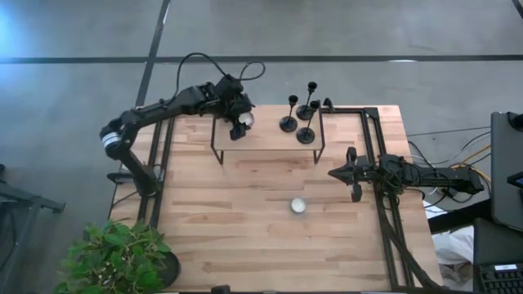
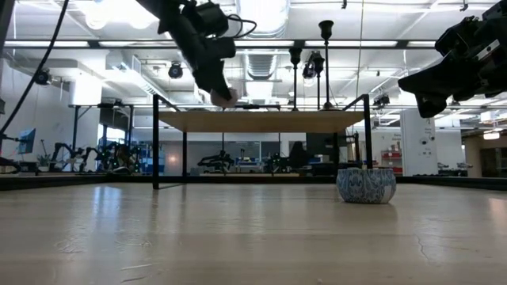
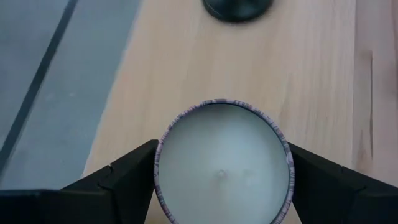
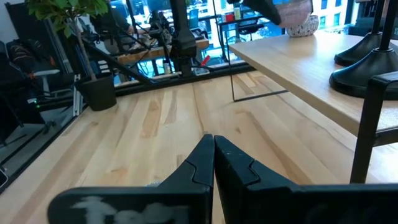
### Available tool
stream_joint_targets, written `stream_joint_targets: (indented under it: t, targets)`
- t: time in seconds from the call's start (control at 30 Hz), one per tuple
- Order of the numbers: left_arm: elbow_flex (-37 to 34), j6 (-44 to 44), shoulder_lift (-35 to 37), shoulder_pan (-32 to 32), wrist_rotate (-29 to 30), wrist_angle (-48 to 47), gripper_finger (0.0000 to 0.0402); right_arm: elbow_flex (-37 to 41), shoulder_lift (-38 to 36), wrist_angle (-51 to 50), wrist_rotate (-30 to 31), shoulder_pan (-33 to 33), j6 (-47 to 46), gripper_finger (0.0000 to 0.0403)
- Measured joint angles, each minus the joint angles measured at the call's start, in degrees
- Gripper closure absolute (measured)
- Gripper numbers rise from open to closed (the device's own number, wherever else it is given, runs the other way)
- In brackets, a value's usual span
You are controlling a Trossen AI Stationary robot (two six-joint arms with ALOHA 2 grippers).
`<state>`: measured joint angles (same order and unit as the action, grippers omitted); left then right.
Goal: Pick & Place candle stick holders
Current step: Put the pink scented candle on the shelf
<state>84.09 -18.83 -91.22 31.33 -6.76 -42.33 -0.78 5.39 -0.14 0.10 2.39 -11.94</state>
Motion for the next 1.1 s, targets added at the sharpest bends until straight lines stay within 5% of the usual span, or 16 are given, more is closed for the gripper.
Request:
stream_joint_targets:
  t: [0.4, 1.1]
  targets:
    - [0.0, -15.38, -3.91, 0.17, -1.16, -1.68, 0.0097, 0.0, -0.02, 0.02, 0.02, 0.0, 0.0, 0.0394]
    - [1.67, -13.81, -4.98, 3.45, -3.17, -4.04, 0.0096, 0.0, -0.02, 0.03, 0.0, -0.01, 0.0, 0.0394]
